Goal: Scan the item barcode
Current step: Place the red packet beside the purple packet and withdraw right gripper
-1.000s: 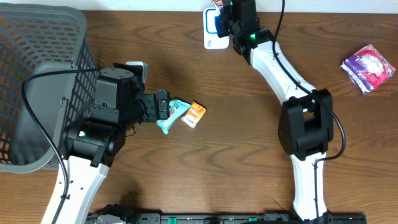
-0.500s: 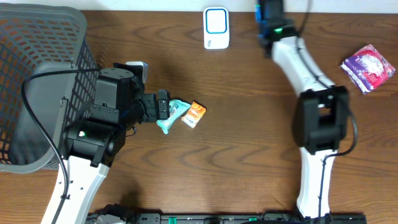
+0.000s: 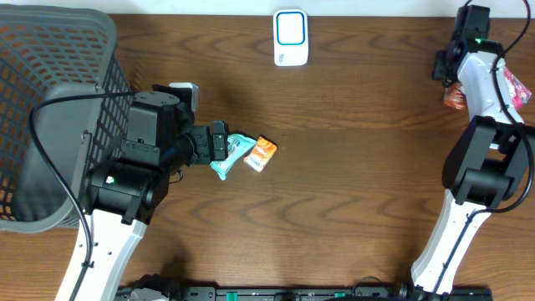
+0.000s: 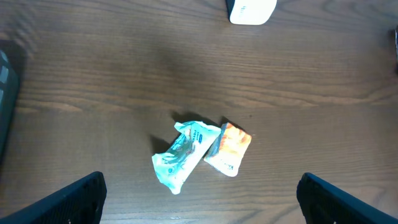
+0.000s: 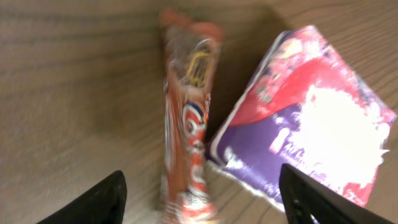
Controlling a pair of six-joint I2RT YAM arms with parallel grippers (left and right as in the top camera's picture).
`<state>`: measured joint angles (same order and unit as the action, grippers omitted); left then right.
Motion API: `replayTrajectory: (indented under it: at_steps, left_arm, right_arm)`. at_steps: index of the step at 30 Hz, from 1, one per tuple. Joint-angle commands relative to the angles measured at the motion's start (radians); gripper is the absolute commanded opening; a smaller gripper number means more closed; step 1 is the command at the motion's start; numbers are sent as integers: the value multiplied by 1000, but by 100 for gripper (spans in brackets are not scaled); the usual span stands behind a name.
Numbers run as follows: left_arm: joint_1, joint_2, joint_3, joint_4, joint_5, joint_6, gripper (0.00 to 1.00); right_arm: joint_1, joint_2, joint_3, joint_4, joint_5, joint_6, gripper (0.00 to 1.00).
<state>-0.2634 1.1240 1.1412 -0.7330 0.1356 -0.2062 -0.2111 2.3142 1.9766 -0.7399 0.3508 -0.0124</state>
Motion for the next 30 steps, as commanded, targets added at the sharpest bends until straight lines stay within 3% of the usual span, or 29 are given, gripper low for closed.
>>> replayTrajectory:
  at_steps: [1,7,14,17,20,21,30]
  left_arm:
    - [4,-1,8,-1,6,6,98]
    - [4,-1,8,0,6,6,98]
    - [4,-1,8,0,6,6,98]
    - [4,-1,8,0,6,6,98]
    - [4,-1,8,-1,6,6,98]
    - [4,-1,8,0,6,6,98]
    - [4,-1,8,0,6,6,98]
  right_arm:
    - [23,-68,5,-23,-72,-3,77]
    - [101,-186,5,-69,-239,-3,81]
    - [244,-307,5,-192,-793,-3,79]
    - [320,-309,5,-270,-945,-3,80]
    - [404,-299,5,-337,-943,-3,84]
    - [431,-294,4,-354,-940,-3,98]
    - [652,-283,4,-364,-844,-3,99]
